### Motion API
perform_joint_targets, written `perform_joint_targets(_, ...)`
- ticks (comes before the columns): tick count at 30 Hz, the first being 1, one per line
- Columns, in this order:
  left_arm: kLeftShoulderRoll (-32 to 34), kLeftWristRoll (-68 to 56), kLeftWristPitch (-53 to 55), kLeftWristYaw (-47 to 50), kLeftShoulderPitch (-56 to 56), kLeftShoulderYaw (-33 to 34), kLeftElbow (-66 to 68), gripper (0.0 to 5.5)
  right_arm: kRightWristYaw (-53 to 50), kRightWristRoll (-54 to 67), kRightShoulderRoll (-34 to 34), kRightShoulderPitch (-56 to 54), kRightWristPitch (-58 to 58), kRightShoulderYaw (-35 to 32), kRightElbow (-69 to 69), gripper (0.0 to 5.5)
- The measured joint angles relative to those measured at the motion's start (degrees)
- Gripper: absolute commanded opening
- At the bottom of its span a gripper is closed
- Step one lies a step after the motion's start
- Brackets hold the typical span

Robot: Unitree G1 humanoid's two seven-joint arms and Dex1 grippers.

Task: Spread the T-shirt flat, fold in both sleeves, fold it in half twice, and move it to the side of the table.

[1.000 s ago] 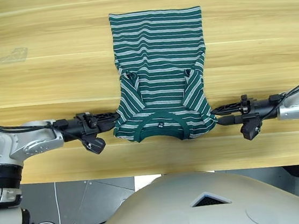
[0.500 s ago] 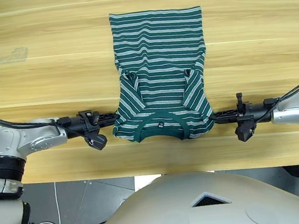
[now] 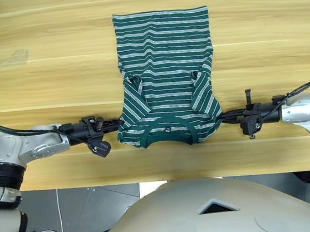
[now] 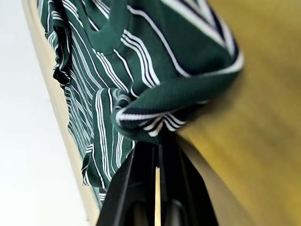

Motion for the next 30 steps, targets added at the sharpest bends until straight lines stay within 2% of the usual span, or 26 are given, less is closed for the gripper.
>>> perform_joint_targets(2,2.1,-10.4,2.3,-7.2,5.4,-1.4,-6.2,0.01,7.5,10.7,-3.3,1.2,12.9,-0.7,-8.7,0.0)
perform_joint_targets(4,5.5,-20.4,7.1,-12.8,10.0,-1.7,-13.1,0.01,10.8,16.6,-5.3,2.2,19.8,-2.1,-14.3,0.0)
perform_joint_targets(6,11.9,-35.7,16.9,-19.5,17.7,-2.1,-22.0,0.01,13.0,21.6,-7.5,4.6,26.0,-4.4,-18.9,0.0)
perform_joint_targets(10,27.3,-58.9,28.2,-24.4,27.1,-4.9,-33.3,0.01,13.9,25.8,-9.5,10.4,32.0,-7.7,-23.7,0.0)
perform_joint_targets(14,42.6,-78.0,29.0,-24.7,27.4,-9.1,-36.3,0.01,13.7,27.9,-9.7,14.9,36.2,-11.0,-28.8,0.0)
perform_joint_targets(17,56.1,-90.3,23.8,-22.9,25.0,-17.9,-35.2,0.01,12.0,31.9,-11.4,17.7,41.5,-18.3,-35.9,0.0)
perform_joint_targets(18,58.4,-92.6,21.2,-22.6,23.8,-20.5,-34.4,0.01,11.6,33.5,-12.0,17.7,43.1,-21.0,-37.8,0.0)
perform_joint_targets(21,60.5,-98.6,15.8,-23.5,21.2,-26.5,-32.1,0.01,11.4,36.8,-11.9,17.5,47.5,-25.6,-41.9,0.0)
perform_joint_targets(24,60.8,-101.9,14.5,-26.4,19.4,-28.4,-31.6,0.01,11.3,39.0,-10.8,13.1,51.0,-28.0,-42.8,0.0)
perform_joint_targets(26,60.7,-104.2,16.2,-28.8,17.0,-26.9,-31.5,0.01,9.6,36.7,-7.8,5.8,51.7,-27.7,-42.0,0.0)
perform_joint_targets(28,57.7,-105.0,23.3,-31.8,14.0,-20.7,-29.6,0.01,6.5,27.1,-2.1,-3.1,51.1,-23.6,-36.7,0.0)
perform_joint_targets(29,55.2,-104.8,27.0,-33.2,12.7,-17.9,-28.7,0.01,5.4,22.7,0.3,-6.1,49.7,-21.4,-33.7,0.0)
perform_joint_targets(30,49.0,-103.1,34.0,-35.7,8.5,-13.9,-27.0,0.01,3.1,15.8,5.0,-10.8,48.1,-17.9,-27.7,0.0)
